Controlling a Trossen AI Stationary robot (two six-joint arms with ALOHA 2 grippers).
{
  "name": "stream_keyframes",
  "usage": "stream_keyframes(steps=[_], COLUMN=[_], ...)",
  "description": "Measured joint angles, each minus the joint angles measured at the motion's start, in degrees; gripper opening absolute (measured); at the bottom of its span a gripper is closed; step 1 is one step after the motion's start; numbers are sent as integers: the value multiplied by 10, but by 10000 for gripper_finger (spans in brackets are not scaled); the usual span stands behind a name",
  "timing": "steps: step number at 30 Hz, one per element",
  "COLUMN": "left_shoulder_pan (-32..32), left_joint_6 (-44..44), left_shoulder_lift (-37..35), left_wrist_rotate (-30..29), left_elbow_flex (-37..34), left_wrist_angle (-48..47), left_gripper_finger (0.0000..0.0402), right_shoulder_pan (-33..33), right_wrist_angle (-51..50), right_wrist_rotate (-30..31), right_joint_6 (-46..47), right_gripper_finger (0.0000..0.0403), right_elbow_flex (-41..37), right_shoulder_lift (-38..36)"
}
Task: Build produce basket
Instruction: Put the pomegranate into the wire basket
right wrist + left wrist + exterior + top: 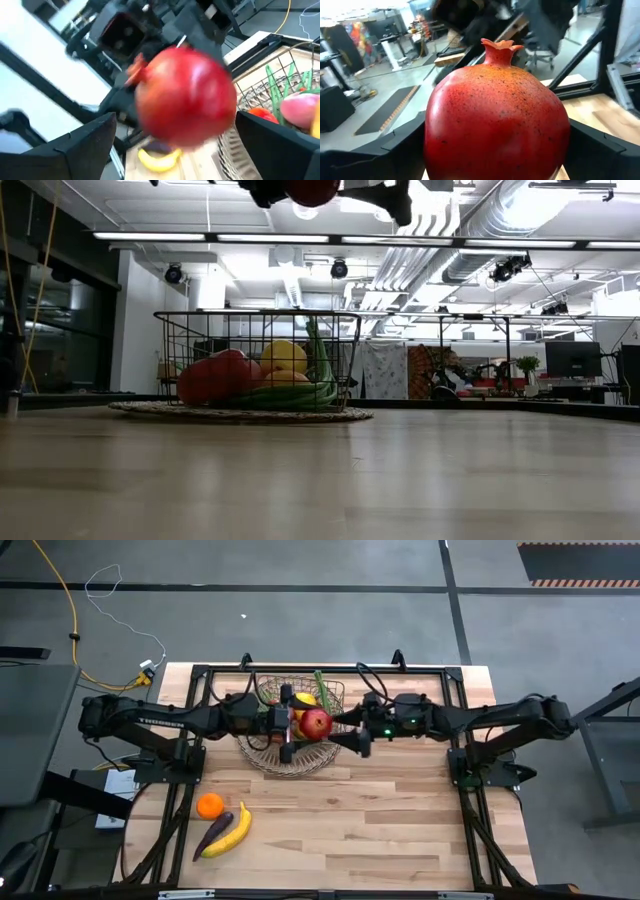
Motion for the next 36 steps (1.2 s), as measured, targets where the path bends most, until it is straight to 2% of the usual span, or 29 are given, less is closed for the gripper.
stream_keyframes(steps=[5, 9, 13, 16, 18, 20, 23, 28, 33, 36], left_shoulder_pan=[19, 48, 81, 104, 116, 124, 126, 119, 96, 83], left_joint_6=[-7, -56, -124, -162, -182, -201, -228, -284, -301, -300], left_shoulder_lift=[-35, -87, -154, -204, -232, -255, -287, -315, -317, -311], left_wrist_rotate=[-12, -11, -4, 24, 45, 64, 69, 70, 65, 59], left_elbow_flex=[0, 0, 0, 0, 0, -4, -30, -98, -148, -155], left_wrist_angle=[-70, -134, -173, -181, -185, -183, -163, -107, -39, -35], left_gripper_finger=[346, 346, 346, 346, 346, 346, 346, 346, 346, 346], right_shoulder_pan=[-4, -17, -30, -39, -44, -48, -48, -46, -47, -47], right_wrist_angle=[-94, -154, -207, -250, -263, -255, -239, -131, 21, 96], right_wrist_rotate=[-1, 10, 76, 129, 137, 131, 94, 19, 17, 16], right_joint_6=[-53, -106, -119, -149, -148, -158, -231, -277, -286, -265], right_gripper_finger=[397, 398, 398, 399, 399, 399, 399, 399, 399, 399], right_elbow_flex=[1, 1, 1, 1, 0, 0, -3, -57, -131, -161], right_shoulder_lift=[-59, -105, -136, -146, -150, -150, -150, -150, -150, -150])
